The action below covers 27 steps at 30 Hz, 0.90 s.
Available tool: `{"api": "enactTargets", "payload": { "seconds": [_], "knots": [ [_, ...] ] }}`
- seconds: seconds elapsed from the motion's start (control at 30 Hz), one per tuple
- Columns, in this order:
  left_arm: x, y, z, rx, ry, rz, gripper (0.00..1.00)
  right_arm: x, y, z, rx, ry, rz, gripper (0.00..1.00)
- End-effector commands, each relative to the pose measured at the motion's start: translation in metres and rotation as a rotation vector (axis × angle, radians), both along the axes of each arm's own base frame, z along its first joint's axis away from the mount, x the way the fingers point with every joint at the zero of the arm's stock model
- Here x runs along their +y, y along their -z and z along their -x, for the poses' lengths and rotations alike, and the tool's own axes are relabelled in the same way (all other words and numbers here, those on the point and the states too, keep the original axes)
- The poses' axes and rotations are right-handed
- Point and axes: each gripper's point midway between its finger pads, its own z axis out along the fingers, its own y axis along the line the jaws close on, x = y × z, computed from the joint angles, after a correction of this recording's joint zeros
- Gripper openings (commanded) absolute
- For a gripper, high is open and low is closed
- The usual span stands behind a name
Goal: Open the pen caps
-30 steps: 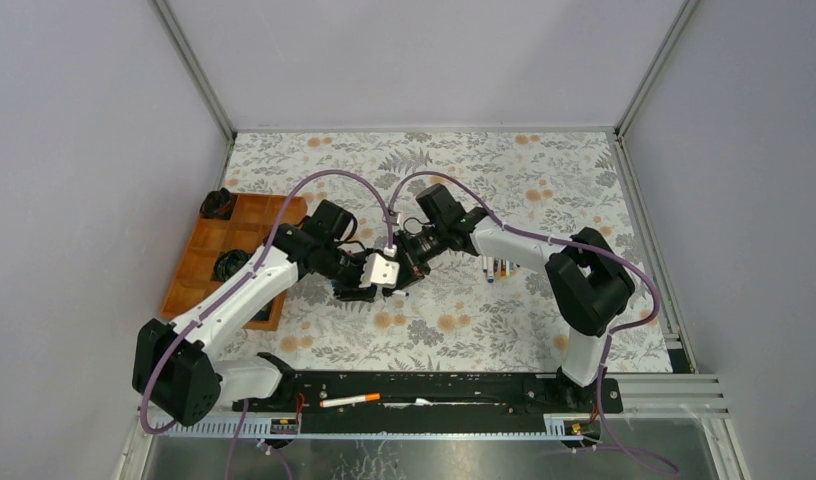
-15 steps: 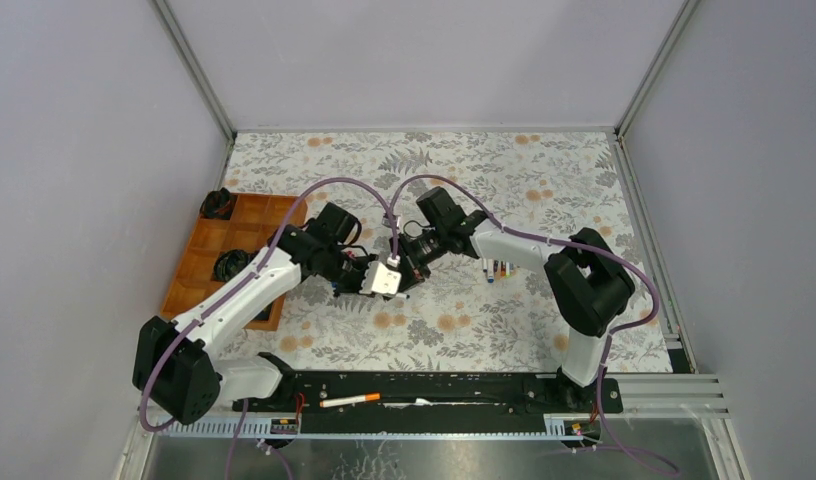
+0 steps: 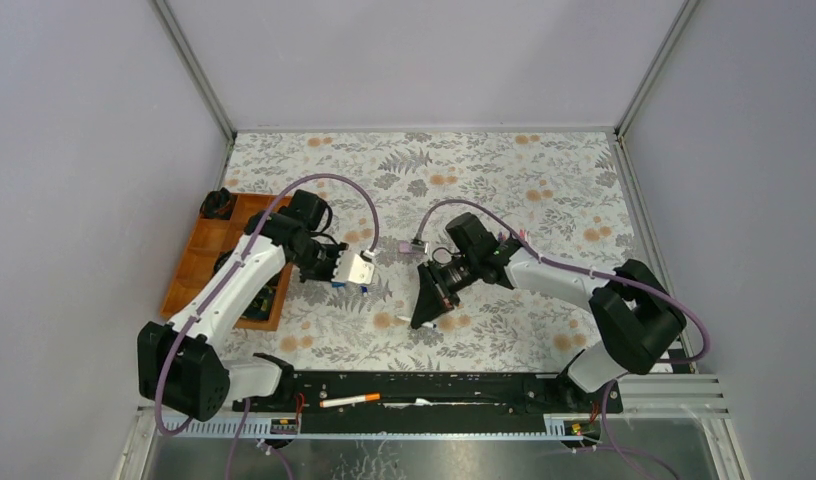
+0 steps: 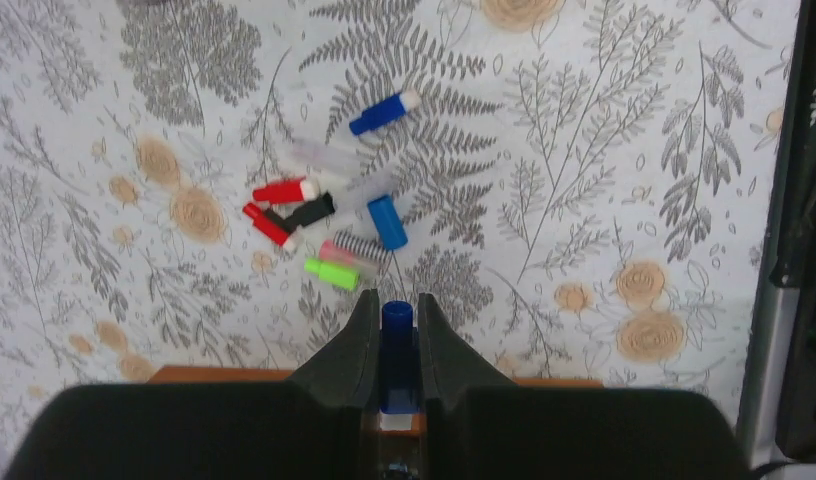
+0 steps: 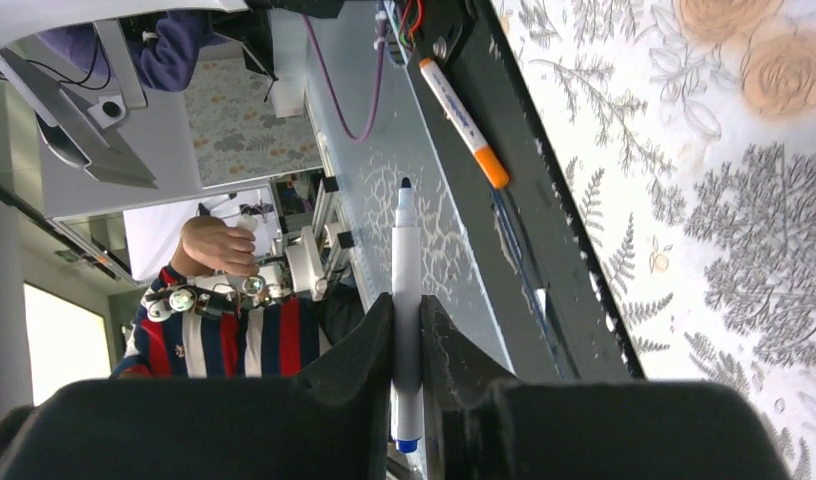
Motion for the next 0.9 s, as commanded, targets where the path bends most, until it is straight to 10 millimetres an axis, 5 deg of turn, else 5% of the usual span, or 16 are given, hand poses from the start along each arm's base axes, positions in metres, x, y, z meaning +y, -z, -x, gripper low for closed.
{"api": "enactTargets", "payload": {
  "seconds": [0.0, 0.17, 0.37, 0.57, 0.87],
  "knots": [
    [0.014, -0.014, 0.006, 0.016, 0.036, -0.052, 0.0, -0.016, -0.008, 0.019, 0.038, -0.02, 0.014, 0.0],
    [-0.006, -0.018, 0.003, 0.004, 0.007, 0.051, 0.0, -0.024, -0.006, 0.003, -0.061, 0.046, 0.071, 0.0],
    [-0.026, 0.016, -0.041, 0.018, -0.2, 0.112, 0.0, -0.077, 0.046, -0.106, -0.31, 0.489, 0.491, 0.0],
    [-0.032, 0.058, -0.077, 0.1, -0.369, 0.074, 0.0, -0.118, 0.061, -0.18, -0.527, 0.797, 0.721, 0.0],
    [-0.031, 0.089, -0.086, 0.092, -0.435, 0.07, 0.05, -0.135, 0.092, -0.235, -0.591, 0.909, 0.855, 0.0]
  ]
}}
